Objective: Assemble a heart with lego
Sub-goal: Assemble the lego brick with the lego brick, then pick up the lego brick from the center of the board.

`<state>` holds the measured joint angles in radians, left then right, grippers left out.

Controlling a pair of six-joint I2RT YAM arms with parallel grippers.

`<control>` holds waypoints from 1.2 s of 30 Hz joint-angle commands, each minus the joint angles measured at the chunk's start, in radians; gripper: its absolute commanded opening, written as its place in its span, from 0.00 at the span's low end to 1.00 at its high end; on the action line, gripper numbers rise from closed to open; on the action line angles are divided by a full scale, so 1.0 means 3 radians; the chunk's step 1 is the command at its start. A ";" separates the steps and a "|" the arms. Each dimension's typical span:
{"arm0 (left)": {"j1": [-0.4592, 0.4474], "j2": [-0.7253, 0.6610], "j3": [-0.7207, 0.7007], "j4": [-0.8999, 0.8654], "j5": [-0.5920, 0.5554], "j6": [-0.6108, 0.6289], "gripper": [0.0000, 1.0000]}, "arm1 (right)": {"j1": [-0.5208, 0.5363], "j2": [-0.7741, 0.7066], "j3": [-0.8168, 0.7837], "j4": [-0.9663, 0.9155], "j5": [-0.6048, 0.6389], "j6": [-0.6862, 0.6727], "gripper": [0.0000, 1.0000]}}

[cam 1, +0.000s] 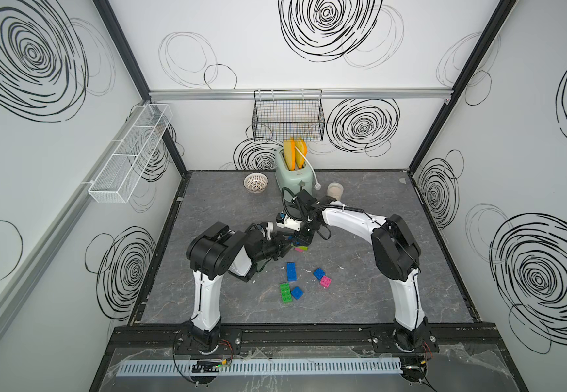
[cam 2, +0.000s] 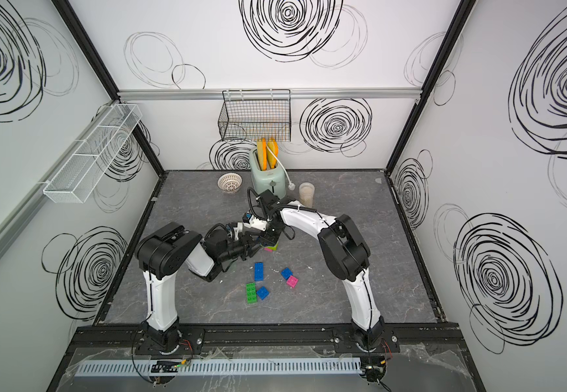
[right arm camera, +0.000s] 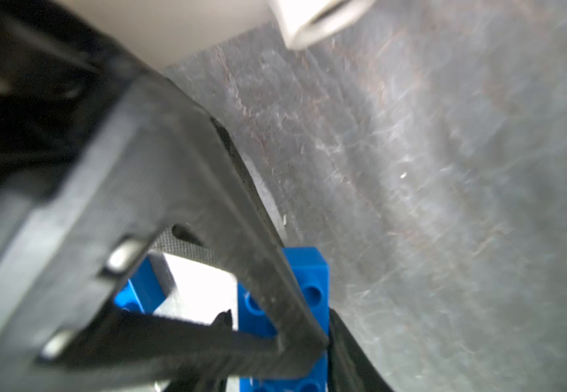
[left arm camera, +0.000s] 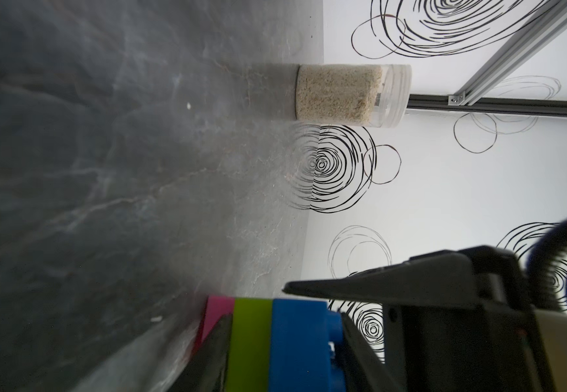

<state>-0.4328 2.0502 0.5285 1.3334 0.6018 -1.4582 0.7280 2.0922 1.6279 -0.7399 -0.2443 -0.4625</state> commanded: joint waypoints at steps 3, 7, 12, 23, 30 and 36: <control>-0.0072 -0.0015 -0.0054 0.0036 0.0205 0.0062 0.33 | -0.0073 -0.0219 -0.0034 0.0246 -0.0211 0.0102 0.64; -0.0033 -0.0097 -0.0063 -0.0162 0.0182 0.0242 0.33 | -0.0085 -0.0422 -0.0097 0.0295 -0.0166 0.0179 0.72; 0.0076 -0.0223 -0.0121 -0.0287 0.0125 0.0453 0.33 | -0.0077 -0.0733 -0.0343 0.0302 0.0043 0.0484 0.78; 0.0323 -0.0013 -0.0279 0.0401 0.0218 0.0253 0.34 | 0.0077 -0.1374 -0.1635 0.0530 0.0439 0.1488 0.80; 0.0338 0.0009 -0.0246 0.0522 0.0254 0.0182 0.34 | 0.0258 -0.1580 -0.2019 0.0581 0.0488 0.1661 0.80; 0.0347 -0.0039 -0.0253 0.0479 0.0256 0.0216 0.34 | 0.0366 -0.1474 -0.2112 0.0641 0.0532 0.1730 0.76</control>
<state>-0.3382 2.0426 0.4580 1.4086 0.6621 -1.3788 0.8261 1.6455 1.0088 -0.5659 -0.1036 0.0235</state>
